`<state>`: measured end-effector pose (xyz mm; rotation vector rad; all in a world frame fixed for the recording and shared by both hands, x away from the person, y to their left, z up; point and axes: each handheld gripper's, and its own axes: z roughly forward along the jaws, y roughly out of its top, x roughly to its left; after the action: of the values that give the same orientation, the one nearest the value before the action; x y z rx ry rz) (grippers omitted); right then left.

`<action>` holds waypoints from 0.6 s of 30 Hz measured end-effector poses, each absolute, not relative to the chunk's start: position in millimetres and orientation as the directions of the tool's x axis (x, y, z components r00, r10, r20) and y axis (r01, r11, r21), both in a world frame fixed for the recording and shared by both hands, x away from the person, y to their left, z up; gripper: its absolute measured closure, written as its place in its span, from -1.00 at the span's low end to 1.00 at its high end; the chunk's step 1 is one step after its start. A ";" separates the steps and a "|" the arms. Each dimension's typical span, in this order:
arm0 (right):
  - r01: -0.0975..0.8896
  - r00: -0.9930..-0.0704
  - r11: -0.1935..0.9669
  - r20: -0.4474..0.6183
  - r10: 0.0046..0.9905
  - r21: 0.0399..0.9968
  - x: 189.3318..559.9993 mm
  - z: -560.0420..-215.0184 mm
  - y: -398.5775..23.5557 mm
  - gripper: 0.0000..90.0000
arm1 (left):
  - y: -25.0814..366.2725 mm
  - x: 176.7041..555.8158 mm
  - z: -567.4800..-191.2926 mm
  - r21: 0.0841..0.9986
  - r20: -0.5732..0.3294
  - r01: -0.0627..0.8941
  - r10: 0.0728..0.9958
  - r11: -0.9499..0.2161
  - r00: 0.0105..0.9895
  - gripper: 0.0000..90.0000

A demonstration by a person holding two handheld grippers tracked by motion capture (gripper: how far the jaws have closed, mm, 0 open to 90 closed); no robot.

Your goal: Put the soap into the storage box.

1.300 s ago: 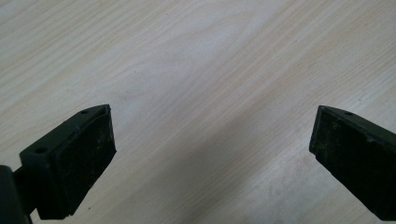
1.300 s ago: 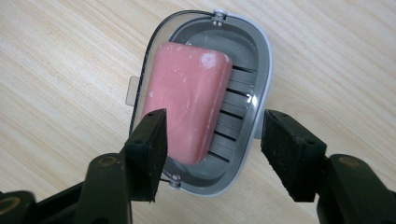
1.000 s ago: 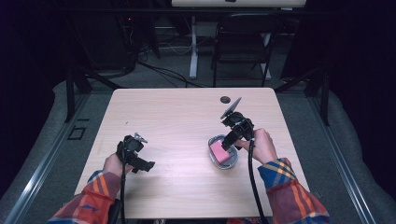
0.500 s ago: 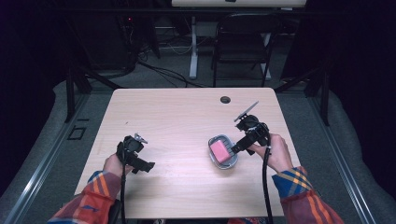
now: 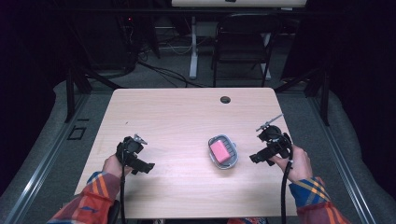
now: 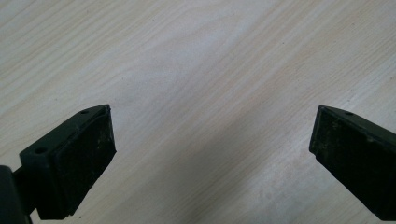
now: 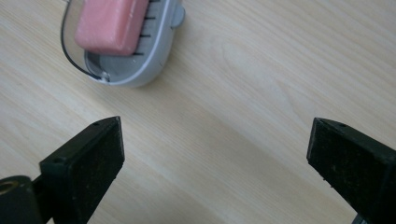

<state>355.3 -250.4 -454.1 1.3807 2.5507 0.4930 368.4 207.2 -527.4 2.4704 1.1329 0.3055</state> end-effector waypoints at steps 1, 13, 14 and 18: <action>0.776 -0.541 0.503 -0.007 0.841 0.382 353.4 -456.9 -253.9 -0.94 | 207.2 367.8 -527.5 0.447 0.031 0.673 0.762 -0.590 0.647 -1.00; 0.803 -0.518 0.487 -0.003 0.855 0.345 325.8 -501.9 -286.6 -0.99 | 205.2 368.9 -529.6 0.434 0.020 0.666 0.746 -0.606 0.666 -1.00; 0.806 -0.523 0.491 0.010 0.852 0.330 325.6 -505.2 -287.8 -0.99 | 204.3 369.3 -530.0 0.436 0.018 0.662 0.741 -0.610 0.672 -1.00; 0.811 -0.530 0.499 0.022 0.848 0.305 324.5 -511.4 -285.9 -1.00 | 199.5 370.7 -530.7 0.423 0.017 0.646 0.718 -0.635 0.696 -1.00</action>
<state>324.5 -285.9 -511.4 1.4492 2.6050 0.4231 370.7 199.5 -530.7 2.5194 1.0619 0.2578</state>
